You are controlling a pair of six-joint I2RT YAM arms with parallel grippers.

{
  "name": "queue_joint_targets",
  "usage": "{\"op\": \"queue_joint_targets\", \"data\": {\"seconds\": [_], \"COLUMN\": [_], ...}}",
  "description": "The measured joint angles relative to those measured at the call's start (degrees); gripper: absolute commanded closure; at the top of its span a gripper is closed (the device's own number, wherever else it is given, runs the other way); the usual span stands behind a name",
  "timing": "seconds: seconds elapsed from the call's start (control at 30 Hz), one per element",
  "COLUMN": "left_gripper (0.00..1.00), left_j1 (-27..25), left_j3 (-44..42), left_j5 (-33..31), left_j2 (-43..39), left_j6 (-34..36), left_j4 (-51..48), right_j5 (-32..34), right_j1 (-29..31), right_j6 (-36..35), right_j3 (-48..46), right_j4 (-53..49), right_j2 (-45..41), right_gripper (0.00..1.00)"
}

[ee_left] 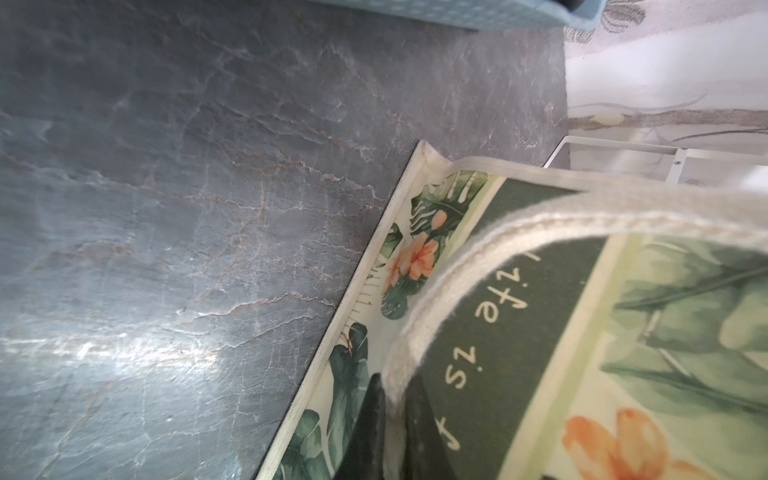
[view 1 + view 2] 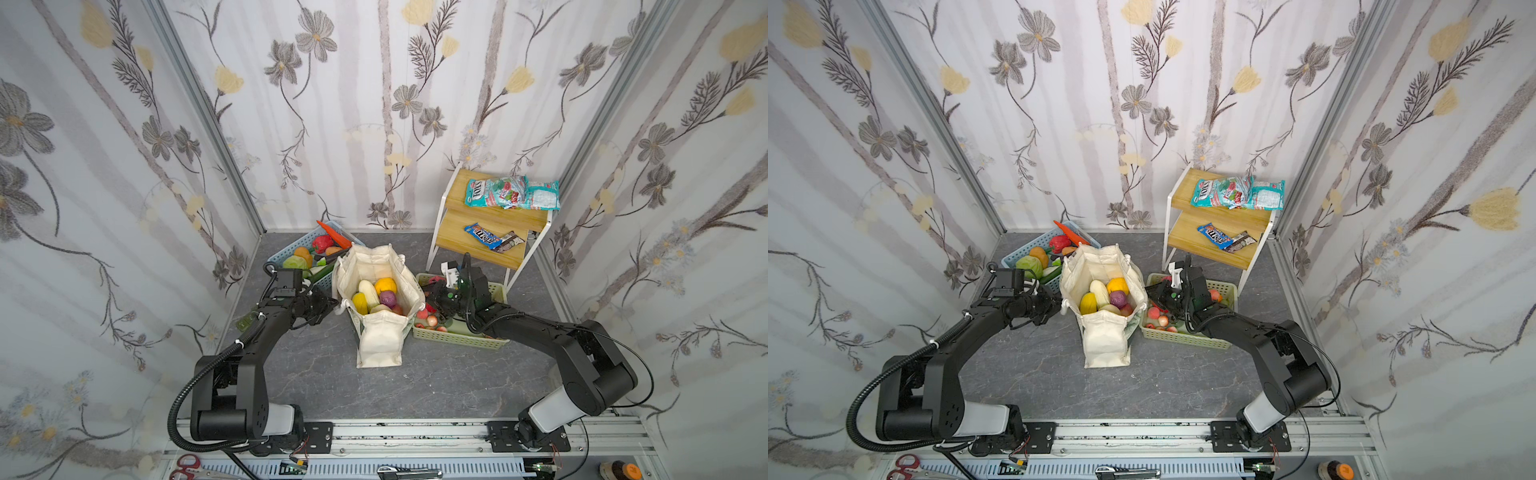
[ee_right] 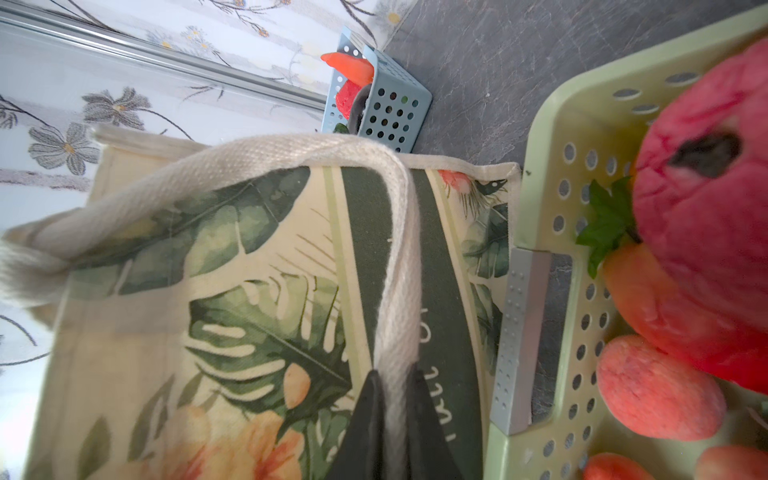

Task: Place the food into the grocery bag and tie it
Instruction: 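Close the left gripper on the tote handle while the right gripper holds the other, then lift both tote handles upward and bring the grippers toward each other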

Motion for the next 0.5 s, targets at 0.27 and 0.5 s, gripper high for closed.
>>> {"op": "queue_joint_targets", "data": {"seconds": [0.27, 0.5], "left_gripper": [1.00, 1.00], "left_j1": [1.27, 1.18], "left_j3": [10.16, 22.69], "left_j5": [-6.03, -8.11], "left_j2": [-5.57, -8.02], "left_j6": [4.28, 10.40], "left_j4": [-8.63, -15.50], "right_j5": [7.06, 14.73], "right_j1": [-1.31, 2.01], "right_j6": [-2.34, -12.33], "right_j3": [1.53, 10.80], "right_j4": [-6.32, -14.71], "right_j2": [-9.92, -17.33], "right_gripper": [0.90, 0.88]}}
